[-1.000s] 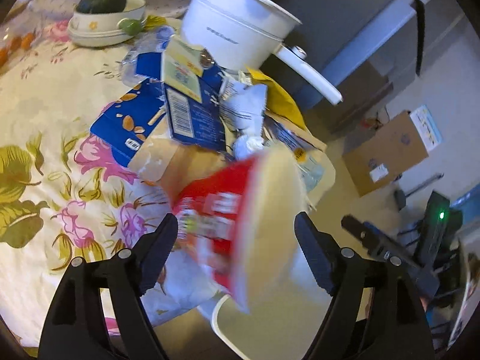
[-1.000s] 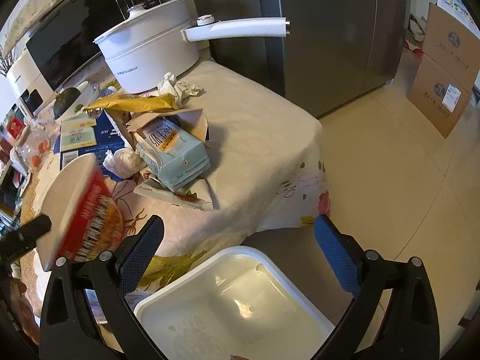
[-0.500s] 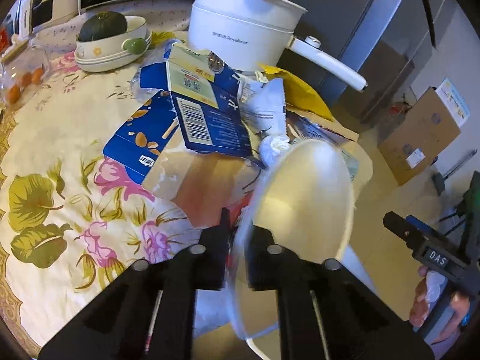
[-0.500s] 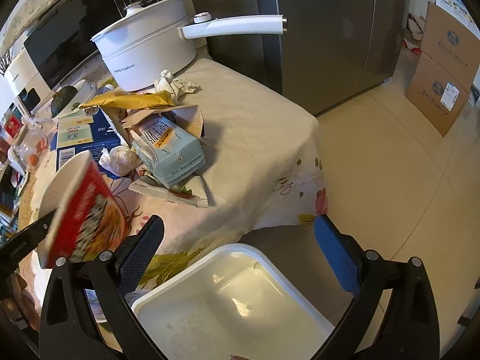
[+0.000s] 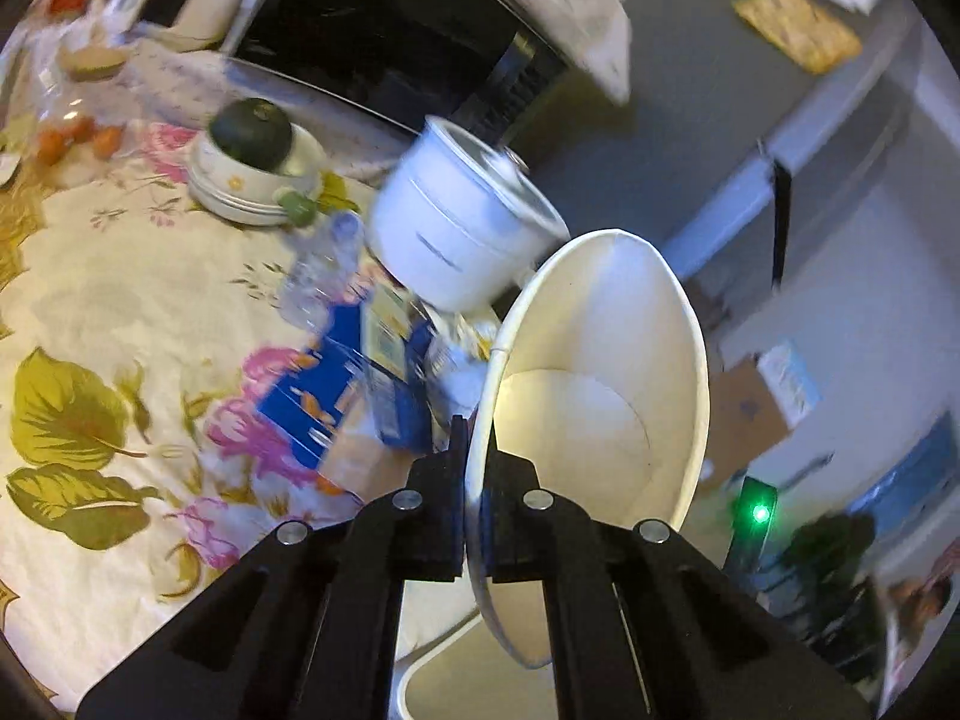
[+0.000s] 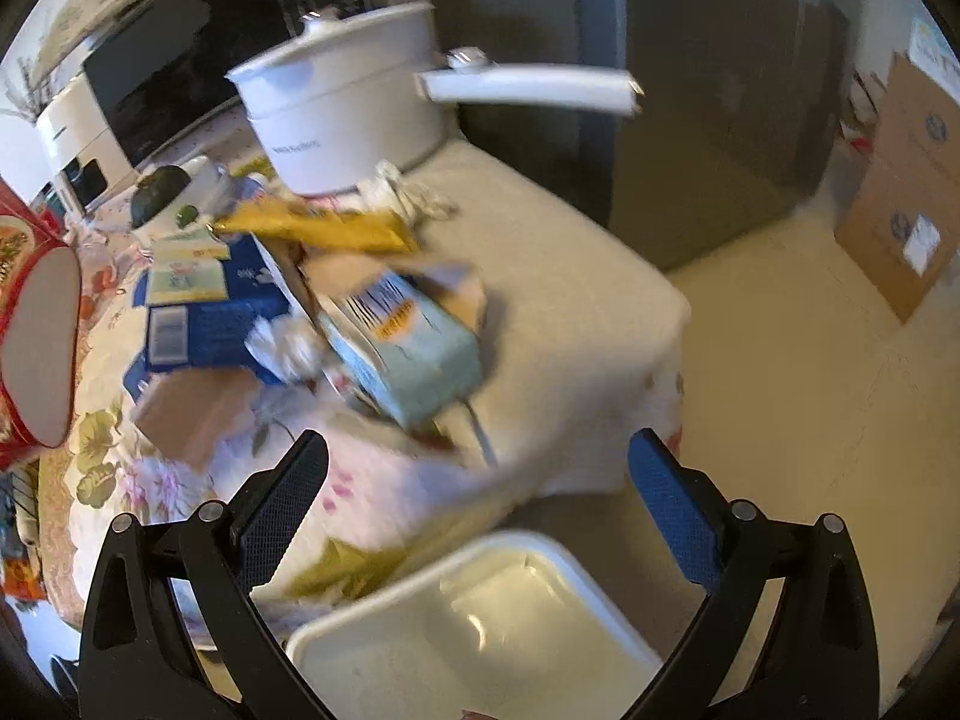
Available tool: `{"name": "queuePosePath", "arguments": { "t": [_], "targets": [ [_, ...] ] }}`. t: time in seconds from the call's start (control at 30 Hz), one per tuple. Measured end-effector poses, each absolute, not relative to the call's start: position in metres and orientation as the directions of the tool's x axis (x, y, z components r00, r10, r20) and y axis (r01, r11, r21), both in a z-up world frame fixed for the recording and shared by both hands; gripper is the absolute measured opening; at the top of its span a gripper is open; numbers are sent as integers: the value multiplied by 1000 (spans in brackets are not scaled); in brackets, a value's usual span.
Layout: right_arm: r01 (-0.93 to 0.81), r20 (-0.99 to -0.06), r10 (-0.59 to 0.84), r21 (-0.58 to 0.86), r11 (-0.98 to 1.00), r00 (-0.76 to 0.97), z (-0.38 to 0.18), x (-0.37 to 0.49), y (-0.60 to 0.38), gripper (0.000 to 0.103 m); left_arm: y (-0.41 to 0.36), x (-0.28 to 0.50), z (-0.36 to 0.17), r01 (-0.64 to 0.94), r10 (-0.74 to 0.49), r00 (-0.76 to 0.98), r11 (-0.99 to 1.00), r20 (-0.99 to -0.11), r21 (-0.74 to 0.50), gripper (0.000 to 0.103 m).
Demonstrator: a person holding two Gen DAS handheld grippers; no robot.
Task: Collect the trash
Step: 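Grasp the yellow snack wrapper with the right gripper while the left holds the cup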
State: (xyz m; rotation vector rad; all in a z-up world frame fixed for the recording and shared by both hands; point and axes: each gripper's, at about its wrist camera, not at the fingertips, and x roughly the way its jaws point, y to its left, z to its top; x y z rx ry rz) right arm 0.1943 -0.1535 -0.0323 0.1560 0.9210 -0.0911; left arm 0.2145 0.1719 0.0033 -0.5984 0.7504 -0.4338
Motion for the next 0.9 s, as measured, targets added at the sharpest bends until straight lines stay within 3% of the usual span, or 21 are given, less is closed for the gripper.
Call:
{"name": "queuePosePath", "arguments": {
  "t": [0.27, 0.37, 0.57, 0.77, 0.83, 0.9],
  "targets": [
    [-84, -773, -61, -147, 986, 632, -11, 270, -101, 90, 203, 226, -9, 84, -571, 668, 695, -478, -714, 3],
    [-161, -774, -100, -253, 954, 626, -17, 287, -84, 82, 205, 224, -8, 87, -575, 665, 693, -476, -715, 3],
    [-242, -805, -89, -279, 929, 587, -30, 307, -75, 66, 210, 224, -9, 82, -576, 666, 689, -475, -720, 4],
    [-258, -833, -61, -239, 936, 550, -38, 323, -73, 47, 212, 226, -13, 70, -576, 659, 688, -484, -722, 4],
    [-267, -838, -50, -229, 936, 543, -40, 326, -71, 28, 211, 227, -13, 70, -575, 659, 689, -486, -721, 4],
    [-260, -835, -38, -213, 942, 548, -40, 328, -72, 21, 212, 227, -13, 70, -573, 660, 691, -486, -720, 4]
  ]
}}
